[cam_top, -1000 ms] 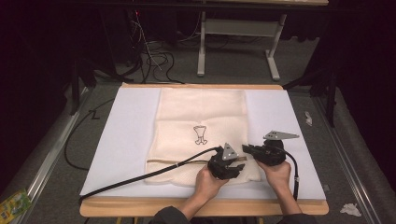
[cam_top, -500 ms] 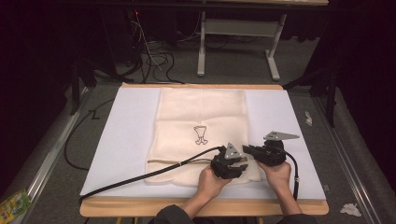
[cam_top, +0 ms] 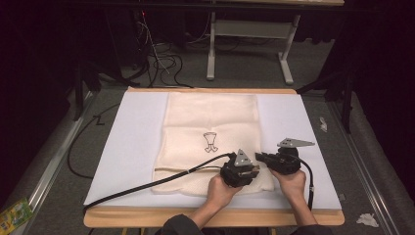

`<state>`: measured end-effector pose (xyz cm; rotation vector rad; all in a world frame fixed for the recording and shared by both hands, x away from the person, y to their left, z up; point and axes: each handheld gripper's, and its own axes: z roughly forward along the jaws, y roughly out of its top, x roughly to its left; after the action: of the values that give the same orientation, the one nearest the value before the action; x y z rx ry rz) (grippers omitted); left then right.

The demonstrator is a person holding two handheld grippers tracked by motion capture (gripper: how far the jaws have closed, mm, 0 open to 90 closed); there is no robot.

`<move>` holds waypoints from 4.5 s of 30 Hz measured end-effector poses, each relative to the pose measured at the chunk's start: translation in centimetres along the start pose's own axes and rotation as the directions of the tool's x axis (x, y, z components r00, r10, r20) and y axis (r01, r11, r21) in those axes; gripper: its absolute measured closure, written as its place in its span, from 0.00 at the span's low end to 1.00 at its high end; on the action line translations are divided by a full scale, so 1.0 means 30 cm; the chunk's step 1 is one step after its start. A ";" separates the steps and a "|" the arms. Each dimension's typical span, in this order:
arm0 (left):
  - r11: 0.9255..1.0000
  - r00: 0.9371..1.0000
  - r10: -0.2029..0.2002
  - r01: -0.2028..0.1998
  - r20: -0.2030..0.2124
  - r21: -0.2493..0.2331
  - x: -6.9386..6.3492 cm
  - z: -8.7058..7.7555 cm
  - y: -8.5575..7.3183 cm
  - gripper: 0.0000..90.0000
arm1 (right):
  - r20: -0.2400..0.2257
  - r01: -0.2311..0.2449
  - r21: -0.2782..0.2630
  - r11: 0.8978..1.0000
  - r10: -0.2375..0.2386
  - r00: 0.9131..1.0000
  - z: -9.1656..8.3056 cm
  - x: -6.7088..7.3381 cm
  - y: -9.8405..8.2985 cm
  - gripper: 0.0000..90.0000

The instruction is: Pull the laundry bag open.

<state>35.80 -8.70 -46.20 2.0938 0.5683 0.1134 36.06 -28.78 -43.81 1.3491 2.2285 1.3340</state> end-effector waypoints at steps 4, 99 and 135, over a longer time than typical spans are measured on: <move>1.000 1.000 0.002 -0.002 -0.005 0.001 -0.001 -0.001 0.001 0.82 | 0.000 0.004 0.002 1.000 -0.004 1.000 0.001 0.004 0.000 0.98; 1.000 0.999 -0.002 0.002 -0.032 -0.001 0.048 -0.110 -0.015 0.97 | 0.021 0.021 0.008 1.000 -0.021 1.000 0.000 -0.015 -0.026 0.98; 1.000 0.999 0.003 -0.003 -0.053 0.002 0.060 -0.150 -0.020 0.97 | 0.030 0.028 0.012 1.000 -0.028 0.999 0.001 -0.011 -0.025 0.98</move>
<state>35.86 -4.15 -44.39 2.0985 0.5974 0.1710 35.82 -29.14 -44.50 1.3284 2.2300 1.2847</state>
